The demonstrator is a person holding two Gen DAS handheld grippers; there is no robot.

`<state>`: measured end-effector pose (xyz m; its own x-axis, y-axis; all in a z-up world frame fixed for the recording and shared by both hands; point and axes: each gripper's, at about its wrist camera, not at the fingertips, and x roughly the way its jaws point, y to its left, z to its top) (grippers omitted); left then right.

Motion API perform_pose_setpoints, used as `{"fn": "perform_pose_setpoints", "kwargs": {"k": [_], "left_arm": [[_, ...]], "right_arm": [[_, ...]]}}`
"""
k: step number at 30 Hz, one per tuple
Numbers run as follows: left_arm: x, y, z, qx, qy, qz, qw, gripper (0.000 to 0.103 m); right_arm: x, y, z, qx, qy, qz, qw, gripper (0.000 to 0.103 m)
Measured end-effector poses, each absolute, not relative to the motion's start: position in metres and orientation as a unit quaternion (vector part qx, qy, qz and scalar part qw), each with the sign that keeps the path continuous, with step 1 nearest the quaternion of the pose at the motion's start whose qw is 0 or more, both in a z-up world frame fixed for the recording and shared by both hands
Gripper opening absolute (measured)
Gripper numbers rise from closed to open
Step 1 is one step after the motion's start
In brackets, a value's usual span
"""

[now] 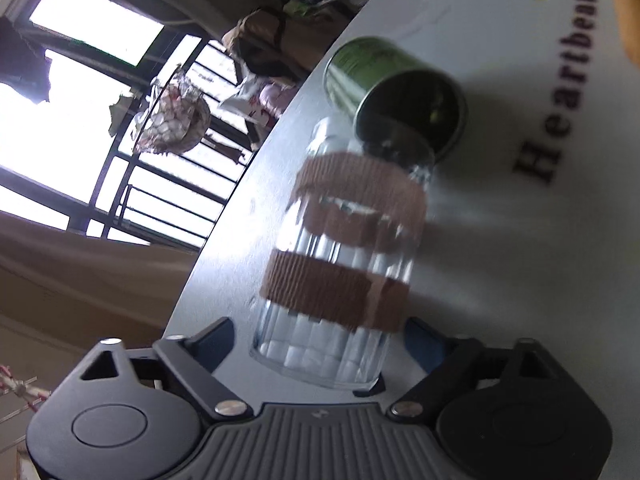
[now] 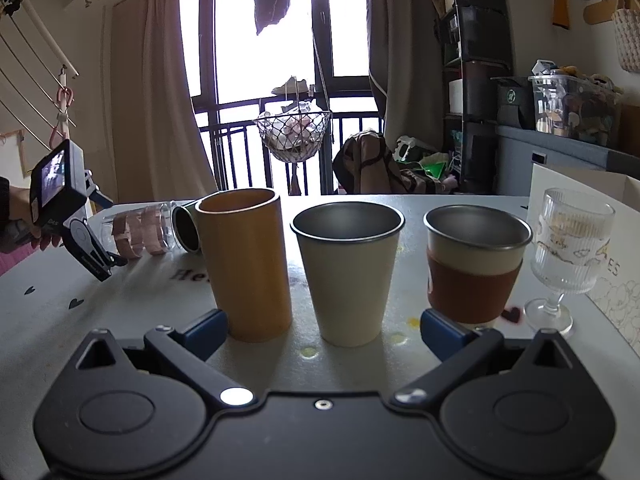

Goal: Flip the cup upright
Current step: 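Roll the left tool and close its fingers around the lying glass tumbler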

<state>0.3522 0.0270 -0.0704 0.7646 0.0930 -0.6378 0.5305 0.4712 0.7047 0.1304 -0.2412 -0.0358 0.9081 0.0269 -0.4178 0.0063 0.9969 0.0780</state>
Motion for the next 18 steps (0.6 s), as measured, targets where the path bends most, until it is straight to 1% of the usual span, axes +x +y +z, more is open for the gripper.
{"fn": "perform_pose_setpoints", "kwargs": {"k": [1, 5, 10, 18], "left_arm": [[0.352, 0.027, -0.072, 0.494, 0.313, -0.135, 0.800, 0.082], [0.337, 0.024, -0.077, 0.505, 0.288, -0.122, 0.804, 0.080], [0.309, 0.022, -0.070, 0.485, 0.275, -0.111, 0.823, 0.079], [0.231, 0.015, -0.068, 0.473, 0.268, -0.100, 0.834, 0.079]], "right_arm": [[0.131, -0.241, -0.036, 0.039, 0.215, 0.005, 0.976, 0.103], [0.130, -0.241, -0.036, 0.039, 0.213, 0.008, 0.976, 0.103], [0.124, -0.242, -0.032, 0.041, 0.207, 0.008, 0.978, 0.103], [0.114, -0.240, -0.028, 0.046, 0.199, 0.031, 0.978, 0.103]]}}
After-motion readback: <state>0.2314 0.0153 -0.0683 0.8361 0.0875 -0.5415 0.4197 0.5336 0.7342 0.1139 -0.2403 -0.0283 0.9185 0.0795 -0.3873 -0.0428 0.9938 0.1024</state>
